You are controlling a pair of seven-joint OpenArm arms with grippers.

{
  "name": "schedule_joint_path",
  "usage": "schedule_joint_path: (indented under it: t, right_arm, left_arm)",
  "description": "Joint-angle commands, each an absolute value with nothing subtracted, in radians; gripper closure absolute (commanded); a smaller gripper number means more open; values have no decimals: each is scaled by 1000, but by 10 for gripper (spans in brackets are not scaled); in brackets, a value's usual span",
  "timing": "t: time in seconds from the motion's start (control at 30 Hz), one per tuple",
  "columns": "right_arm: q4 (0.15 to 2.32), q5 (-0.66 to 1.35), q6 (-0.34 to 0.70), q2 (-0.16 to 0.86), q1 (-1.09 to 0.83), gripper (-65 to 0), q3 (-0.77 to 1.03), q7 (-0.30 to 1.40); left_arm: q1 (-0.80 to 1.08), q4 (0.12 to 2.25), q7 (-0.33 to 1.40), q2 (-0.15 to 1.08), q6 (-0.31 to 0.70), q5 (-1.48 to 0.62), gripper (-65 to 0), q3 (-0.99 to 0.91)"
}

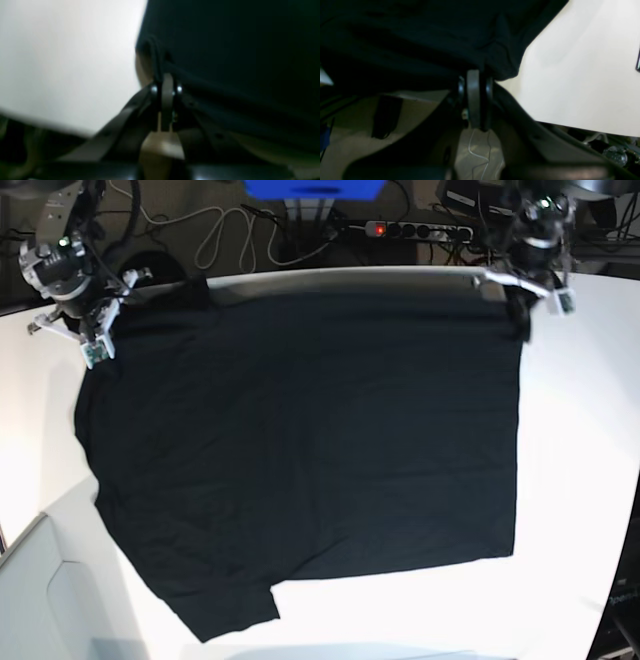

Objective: Fold the T-shirt properly
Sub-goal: 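Lift the shoulder corners and pull the shirt toward the robot, then drag the shirt with both grippers, spreading the shoulders apart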

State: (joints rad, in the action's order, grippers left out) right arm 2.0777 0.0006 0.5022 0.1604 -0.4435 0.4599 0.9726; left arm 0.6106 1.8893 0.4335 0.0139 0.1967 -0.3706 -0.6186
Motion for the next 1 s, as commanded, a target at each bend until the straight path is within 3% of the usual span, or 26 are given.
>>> schedule_joint_path:
  t: [0.0, 0.17, 0.43, 0.97]
  right_arm:
    - [2080, -1, 518, 170, -420, -4, 463, 958]
    - [2003, -1, 518, 174, -317, -3, 443, 958]
    - [1873, -2, 518, 214, -145, -3, 343, 958]
    - [1647, -2, 518, 240, 125, -4, 280, 949]
  left_arm:
    - [602, 1908, 420, 18, 194, -369, 0, -630]
    - [516, 1886, 424, 27, 194, -364, 0, -633]
    - [367, 1882, 601, 27, 194, -364, 0, -633]
    - [255, 1778, 596, 54, 194, -367, 0, -631]
